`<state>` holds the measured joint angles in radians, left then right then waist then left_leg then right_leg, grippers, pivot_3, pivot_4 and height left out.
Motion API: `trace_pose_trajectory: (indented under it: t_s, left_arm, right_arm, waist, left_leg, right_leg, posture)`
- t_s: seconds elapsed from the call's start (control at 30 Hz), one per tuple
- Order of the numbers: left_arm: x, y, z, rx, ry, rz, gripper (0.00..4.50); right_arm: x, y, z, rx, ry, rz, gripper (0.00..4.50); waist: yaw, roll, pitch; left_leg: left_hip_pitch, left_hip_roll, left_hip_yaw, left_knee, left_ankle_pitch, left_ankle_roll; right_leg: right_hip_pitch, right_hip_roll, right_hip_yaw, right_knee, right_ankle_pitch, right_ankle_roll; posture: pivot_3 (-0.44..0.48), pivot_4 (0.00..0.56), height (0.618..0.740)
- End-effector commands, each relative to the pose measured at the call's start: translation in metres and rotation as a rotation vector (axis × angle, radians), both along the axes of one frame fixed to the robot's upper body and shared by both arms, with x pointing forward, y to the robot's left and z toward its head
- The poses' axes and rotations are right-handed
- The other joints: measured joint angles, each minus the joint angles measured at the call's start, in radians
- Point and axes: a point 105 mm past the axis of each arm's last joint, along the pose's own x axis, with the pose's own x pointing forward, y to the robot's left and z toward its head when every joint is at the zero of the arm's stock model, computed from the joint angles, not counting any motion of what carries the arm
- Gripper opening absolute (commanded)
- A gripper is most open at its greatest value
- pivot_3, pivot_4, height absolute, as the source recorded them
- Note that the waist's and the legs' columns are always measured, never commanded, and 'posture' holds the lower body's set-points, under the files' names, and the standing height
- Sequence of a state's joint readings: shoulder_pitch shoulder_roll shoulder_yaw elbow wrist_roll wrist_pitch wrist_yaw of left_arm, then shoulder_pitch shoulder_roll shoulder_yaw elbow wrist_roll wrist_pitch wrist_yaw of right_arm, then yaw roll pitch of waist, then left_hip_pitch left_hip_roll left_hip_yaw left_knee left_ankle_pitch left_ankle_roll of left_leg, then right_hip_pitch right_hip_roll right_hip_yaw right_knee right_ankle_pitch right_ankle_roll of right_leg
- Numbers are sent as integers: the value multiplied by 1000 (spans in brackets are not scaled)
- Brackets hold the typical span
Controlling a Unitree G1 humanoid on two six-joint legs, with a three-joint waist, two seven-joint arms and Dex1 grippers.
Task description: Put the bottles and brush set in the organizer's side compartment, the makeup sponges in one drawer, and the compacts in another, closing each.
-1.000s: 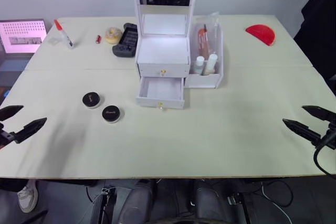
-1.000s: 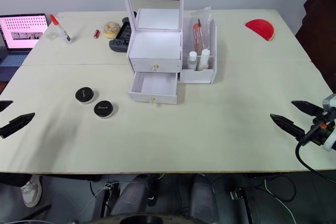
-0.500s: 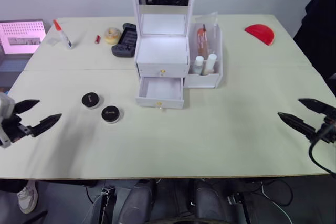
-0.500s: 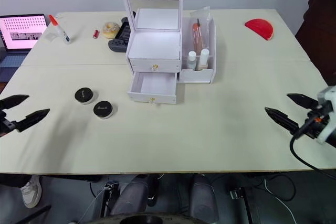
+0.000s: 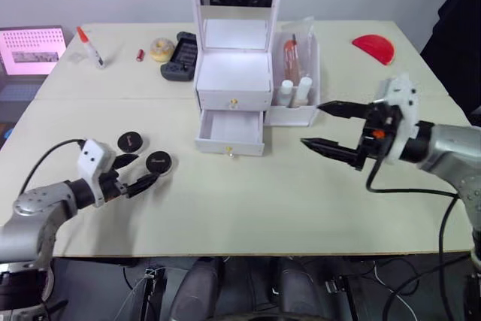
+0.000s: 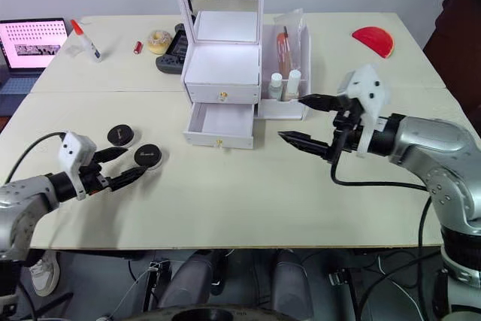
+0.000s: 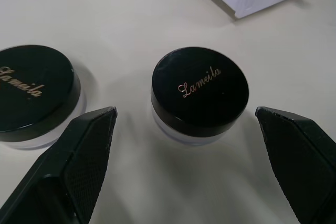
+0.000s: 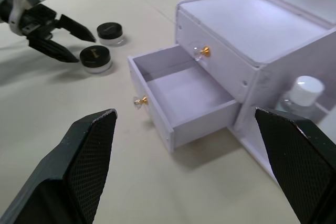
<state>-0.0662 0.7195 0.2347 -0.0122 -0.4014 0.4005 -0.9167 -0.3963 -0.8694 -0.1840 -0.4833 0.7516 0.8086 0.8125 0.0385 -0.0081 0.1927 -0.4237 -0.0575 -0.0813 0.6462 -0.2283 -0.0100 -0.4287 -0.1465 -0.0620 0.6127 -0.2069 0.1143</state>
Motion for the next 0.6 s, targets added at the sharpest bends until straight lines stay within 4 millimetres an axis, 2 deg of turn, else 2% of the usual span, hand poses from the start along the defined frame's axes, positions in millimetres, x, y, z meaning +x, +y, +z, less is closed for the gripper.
trace_pose_trajectory:
  t_s: [0.03, 0.13, 0.27, 0.5, 0.6]
  left_arm:
    - [7, -9, -3, -1, -18, -38, 4462]
    - [15, -19, -8, -19, -15, -68, 4462]
    - [22, -22, -10, -15, -23, -64, 4462]
    - [24, -30, -11, -29, -15, -90, 4462]
    - [21, -34, -12, -30, -7, -110, 3600]
  right_arm:
    - [0, 10, 9, 2, -43, 25, 4500]
    - [3, 17, 14, 13, -59, 45, 4500]
    - [6, 20, 21, 32, -92, 60, 4500]
    - [13, 20, 22, 34, -110, 56, 4500]
    - [13, 22, 22, 36, -111, 64, 4500]
  waist:
    - [0, 0, 0]
    - [1, 0, 0]
    - [1, 0, 0]
    - [-1, 0, 0]
    - [0, 0, 0]
  left_leg:
    - [0, 0, 0, 0, 0, 0]
    - [0, 0, 0, 1, 0, 0]
    - [1, 1, 1, 3, 1, -1]
    - [1, 2, 0, 2, 1, 0]
    - [1, 3, 0, 2, 1, 0]
  right_leg:
    - [0, 0, 0, 0, 0, 0]
    - [0, 1, 0, 1, 1, 0]
    - [1, 3, 0, 1, 1, 0]
    - [1, 7, 0, 1, 3, -2]
    - [1, 8, 1, 1, 4, -3]
  posture:
    - [0, 150, 737]
    - [0, 150, 737]
    - [0, 150, 737]
    - [0, 150, 737]
    - [0, 150, 737]
